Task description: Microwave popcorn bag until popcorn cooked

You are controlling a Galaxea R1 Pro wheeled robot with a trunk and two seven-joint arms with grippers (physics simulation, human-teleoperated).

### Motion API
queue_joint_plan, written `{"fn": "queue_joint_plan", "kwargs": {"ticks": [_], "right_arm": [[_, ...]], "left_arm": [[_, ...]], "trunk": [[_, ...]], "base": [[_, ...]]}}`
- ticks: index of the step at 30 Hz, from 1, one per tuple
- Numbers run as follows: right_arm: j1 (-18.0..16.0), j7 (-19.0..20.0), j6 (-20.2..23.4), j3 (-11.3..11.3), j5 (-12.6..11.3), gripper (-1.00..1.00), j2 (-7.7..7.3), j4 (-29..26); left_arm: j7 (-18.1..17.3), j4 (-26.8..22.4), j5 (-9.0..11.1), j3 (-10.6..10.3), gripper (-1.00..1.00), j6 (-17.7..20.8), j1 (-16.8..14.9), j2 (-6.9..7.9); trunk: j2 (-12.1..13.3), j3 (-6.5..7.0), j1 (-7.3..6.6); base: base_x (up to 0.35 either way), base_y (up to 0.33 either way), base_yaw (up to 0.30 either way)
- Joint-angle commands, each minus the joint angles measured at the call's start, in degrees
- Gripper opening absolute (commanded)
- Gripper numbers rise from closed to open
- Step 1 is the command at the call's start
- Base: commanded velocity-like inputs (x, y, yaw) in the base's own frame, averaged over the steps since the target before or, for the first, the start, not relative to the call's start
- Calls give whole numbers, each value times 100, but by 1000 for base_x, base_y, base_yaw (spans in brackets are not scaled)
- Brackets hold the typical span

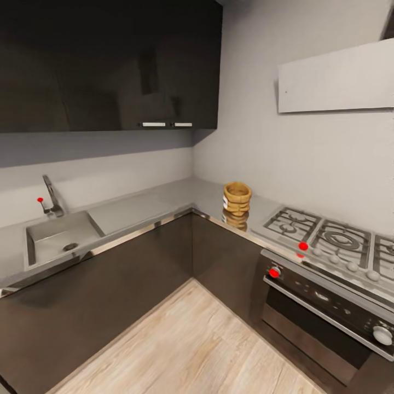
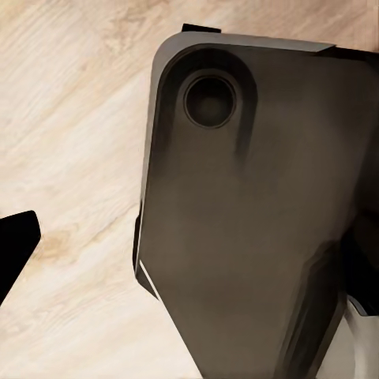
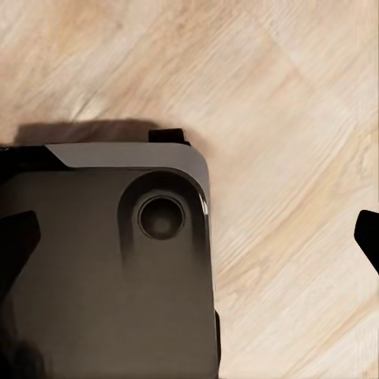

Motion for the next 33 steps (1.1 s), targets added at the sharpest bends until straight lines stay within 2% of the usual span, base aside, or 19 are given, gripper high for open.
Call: {"fn": "queue_joint_plan", "kwargs": {"ticks": [1,12,19,22,23,27,31,33], "right_arm": [[-10,-37,-42,-48,61,100,-2,25],[-10,-50,-125,-58,74,100,-16,-25],[-10,19,-623,-64,90,100,-14,-760],[-10,187,-1286,28,90,100,-6,-1592],[-10,255,-1497,229,86,100,2,-2414],[-10,274,-1586,643,77,100,7,-3765],[-10,271,-1545,863,54,100,7,-5262],[-10,264,-1316,918,28,100,7,-6255]], "left_arm": [[3,-12,8,22,100,4,4,-2],[3,-12,5,22,100,4,4,-8],[3,-12,9,22,100,4,4,-9],[2,-12,4,22,100,4,4,-10],[3,-12,3,18,100,4,4,-19],[3,-12,2,14,100,4,4,-35],[3,-12,2,13,100,4,4,-44],[3,-12,2,13,100,4,4,-45]], "trunk": [[-4,-5,3],[-4,-5,3],[-4,-5,3],[-4,-5,3],[-4,-5,3],[-4,-5,3],[-4,-5,3],[-4,-5,3]], "base": [[231,224,-247],[231,224,-69],[231,224,0],[165,151,0],[36,32,0],[12,11,0],[2,1,0],[0,0,0]]}}
